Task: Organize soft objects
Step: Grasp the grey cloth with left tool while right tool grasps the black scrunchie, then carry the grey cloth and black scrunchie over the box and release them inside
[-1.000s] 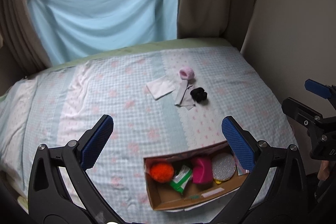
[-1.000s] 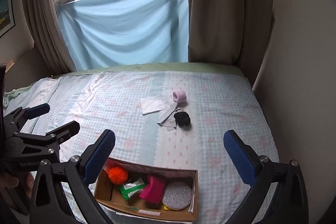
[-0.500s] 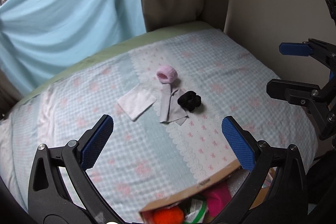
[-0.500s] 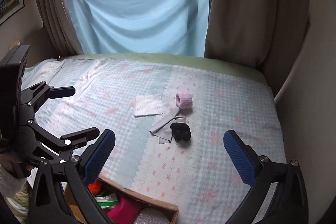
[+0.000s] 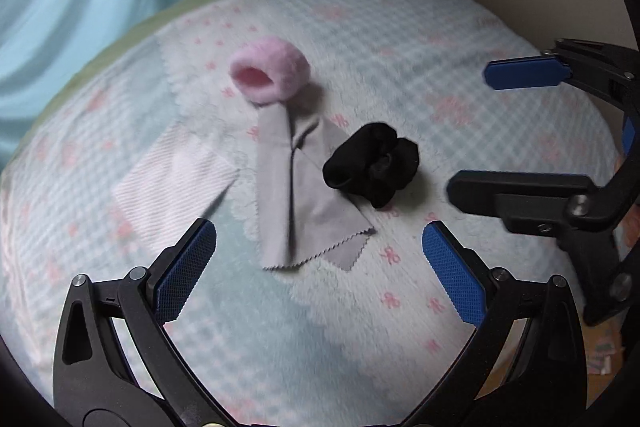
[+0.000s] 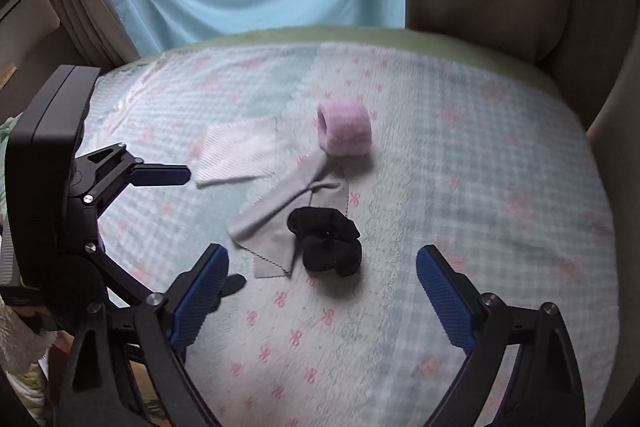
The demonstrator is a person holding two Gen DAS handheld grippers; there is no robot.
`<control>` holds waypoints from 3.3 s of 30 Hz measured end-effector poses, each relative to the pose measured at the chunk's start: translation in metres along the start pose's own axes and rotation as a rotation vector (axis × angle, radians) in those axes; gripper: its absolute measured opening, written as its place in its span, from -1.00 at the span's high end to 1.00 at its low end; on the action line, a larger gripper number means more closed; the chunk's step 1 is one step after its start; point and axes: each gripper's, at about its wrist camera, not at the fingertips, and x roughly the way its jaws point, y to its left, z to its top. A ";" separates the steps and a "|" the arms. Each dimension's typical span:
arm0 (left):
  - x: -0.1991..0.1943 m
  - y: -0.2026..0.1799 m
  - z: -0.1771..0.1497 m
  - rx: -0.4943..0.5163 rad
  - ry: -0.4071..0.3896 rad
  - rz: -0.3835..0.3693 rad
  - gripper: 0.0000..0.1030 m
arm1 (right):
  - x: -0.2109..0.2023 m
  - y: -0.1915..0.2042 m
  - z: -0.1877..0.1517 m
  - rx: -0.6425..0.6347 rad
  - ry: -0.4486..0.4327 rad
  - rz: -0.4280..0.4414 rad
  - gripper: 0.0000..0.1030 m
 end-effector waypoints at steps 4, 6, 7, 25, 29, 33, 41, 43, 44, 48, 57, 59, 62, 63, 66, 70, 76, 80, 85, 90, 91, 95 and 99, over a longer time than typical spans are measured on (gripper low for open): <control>0.044 -0.001 -0.002 0.034 0.025 -0.009 -0.98 | 0.045 -0.013 -0.007 -0.014 0.043 0.026 -0.57; 0.060 0.000 -0.002 0.042 0.031 -0.015 -0.90 | 0.062 -0.017 -0.008 -0.023 0.058 0.040 -0.47; 0.067 0.000 -0.003 0.049 0.034 -0.010 -0.72 | 0.070 -0.018 -0.009 -0.025 0.069 0.058 -0.44; 0.077 0.027 0.005 -0.020 0.030 -0.050 0.81 | 0.085 -0.037 -0.013 0.028 0.066 0.076 0.43; 0.074 0.033 0.009 -0.052 0.035 -0.051 0.83 | 0.079 -0.040 -0.011 0.036 0.056 0.066 0.48; 0.060 0.030 0.014 -0.056 0.021 -0.041 0.84 | 0.067 -0.040 -0.006 0.034 0.041 0.059 0.55; 0.007 0.027 0.026 -0.056 -0.023 -0.019 0.84 | 0.023 -0.031 0.012 0.032 -0.007 0.031 0.58; -0.012 0.025 0.030 -0.062 -0.040 -0.010 0.84 | 0.005 -0.026 0.017 0.030 -0.025 0.023 0.58; -0.022 0.024 0.032 -0.065 -0.048 -0.008 0.84 | -0.003 -0.023 0.019 0.028 -0.032 0.018 0.58; -0.066 0.022 0.036 -0.076 -0.083 0.018 0.84 | -0.045 -0.009 0.028 0.018 -0.071 -0.002 0.58; -0.191 0.009 0.020 -0.123 -0.177 0.075 0.84 | -0.153 0.042 0.025 0.043 -0.144 -0.041 0.58; -0.218 0.005 0.010 -0.135 -0.189 0.082 0.84 | -0.177 0.057 0.019 0.053 -0.146 -0.048 0.58; -0.258 -0.002 -0.011 -0.163 -0.199 0.089 0.84 | -0.208 0.079 0.004 0.074 -0.144 -0.053 0.58; -0.267 -0.003 -0.017 -0.170 -0.200 0.091 0.84 | -0.215 0.086 0.000 0.077 -0.143 -0.056 0.58; -0.297 -0.009 -0.039 -0.183 -0.203 0.106 0.84 | -0.238 0.107 -0.016 0.085 -0.132 -0.061 0.58; -0.325 -0.017 -0.072 -0.216 -0.200 0.107 0.84 | -0.260 0.132 -0.040 0.105 -0.110 -0.059 0.58; -0.345 -0.039 -0.119 -0.274 -0.161 0.104 0.84 | -0.274 0.155 -0.074 0.136 -0.074 -0.044 0.58; -0.350 -0.056 -0.148 -0.328 -0.135 0.098 0.84 | -0.277 0.162 -0.096 0.146 -0.053 -0.024 0.58; -0.336 -0.073 -0.166 -0.359 -0.087 0.092 0.84 | -0.273 0.162 -0.116 0.143 -0.014 -0.017 0.58; -0.306 -0.081 -0.185 -0.386 -0.003 0.083 0.84 | -0.253 0.160 -0.135 0.166 0.059 -0.018 0.58; -0.299 -0.081 -0.190 -0.396 0.015 0.081 0.84 | -0.246 0.159 -0.138 0.168 0.079 -0.020 0.58; -0.271 -0.082 -0.206 -0.430 0.084 0.073 0.84 | -0.222 0.154 -0.154 0.190 0.147 -0.020 0.58; -0.241 -0.084 -0.221 -0.443 0.150 0.078 0.84 | -0.196 0.145 -0.172 0.244 0.215 -0.009 0.58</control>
